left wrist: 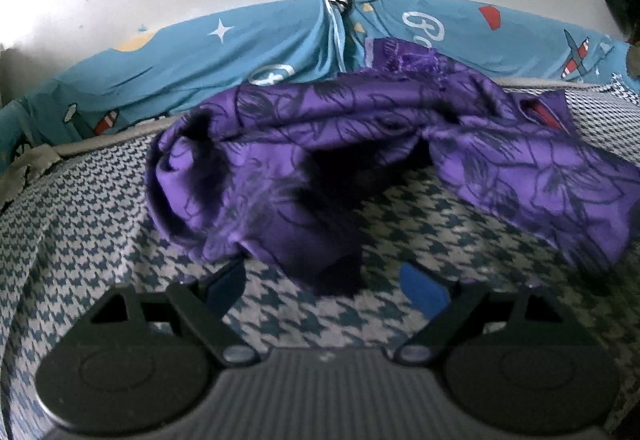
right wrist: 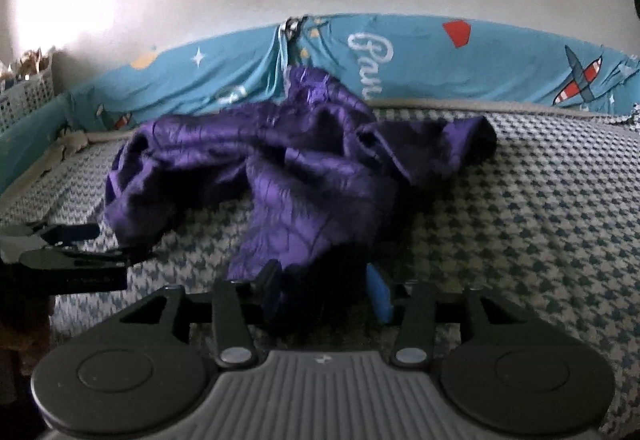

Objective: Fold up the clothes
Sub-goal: 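Open both tools and pull them back from the spread purple garment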

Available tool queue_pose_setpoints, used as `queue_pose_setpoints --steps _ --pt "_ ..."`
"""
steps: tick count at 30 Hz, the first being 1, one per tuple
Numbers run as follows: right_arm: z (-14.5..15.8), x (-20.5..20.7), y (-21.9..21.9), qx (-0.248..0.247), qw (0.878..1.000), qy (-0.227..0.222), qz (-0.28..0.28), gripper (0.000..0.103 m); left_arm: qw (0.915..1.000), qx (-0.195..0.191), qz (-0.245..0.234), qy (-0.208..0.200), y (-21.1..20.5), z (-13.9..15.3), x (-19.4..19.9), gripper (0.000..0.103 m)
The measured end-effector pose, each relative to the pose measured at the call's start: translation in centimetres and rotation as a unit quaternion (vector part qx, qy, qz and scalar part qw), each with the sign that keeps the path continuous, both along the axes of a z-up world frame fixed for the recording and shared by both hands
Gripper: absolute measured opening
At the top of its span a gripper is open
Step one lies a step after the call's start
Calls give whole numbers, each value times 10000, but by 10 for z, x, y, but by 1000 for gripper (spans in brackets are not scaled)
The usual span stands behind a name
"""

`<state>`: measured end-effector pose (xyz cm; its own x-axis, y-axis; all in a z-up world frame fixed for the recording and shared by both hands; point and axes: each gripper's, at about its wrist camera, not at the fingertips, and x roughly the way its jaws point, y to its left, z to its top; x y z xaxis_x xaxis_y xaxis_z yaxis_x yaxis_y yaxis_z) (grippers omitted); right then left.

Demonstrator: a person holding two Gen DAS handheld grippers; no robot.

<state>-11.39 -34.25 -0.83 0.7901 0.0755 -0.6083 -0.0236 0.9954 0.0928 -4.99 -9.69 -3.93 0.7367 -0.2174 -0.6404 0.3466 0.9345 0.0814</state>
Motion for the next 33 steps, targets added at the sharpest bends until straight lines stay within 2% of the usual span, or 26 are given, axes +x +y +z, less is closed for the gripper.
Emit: queue_pose_setpoints --steps 11,23,33 --pt "-12 0 1 121 9981 595 -67 49 9996 -51 91 270 -5 -6 -18 88" --pt "-28 0 11 -186 9940 1073 51 49 9989 101 -60 456 -17 -16 -32 92" --pt "-33 0 15 -314 9940 1042 76 50 9986 26 71 526 -13 -19 -30 102"
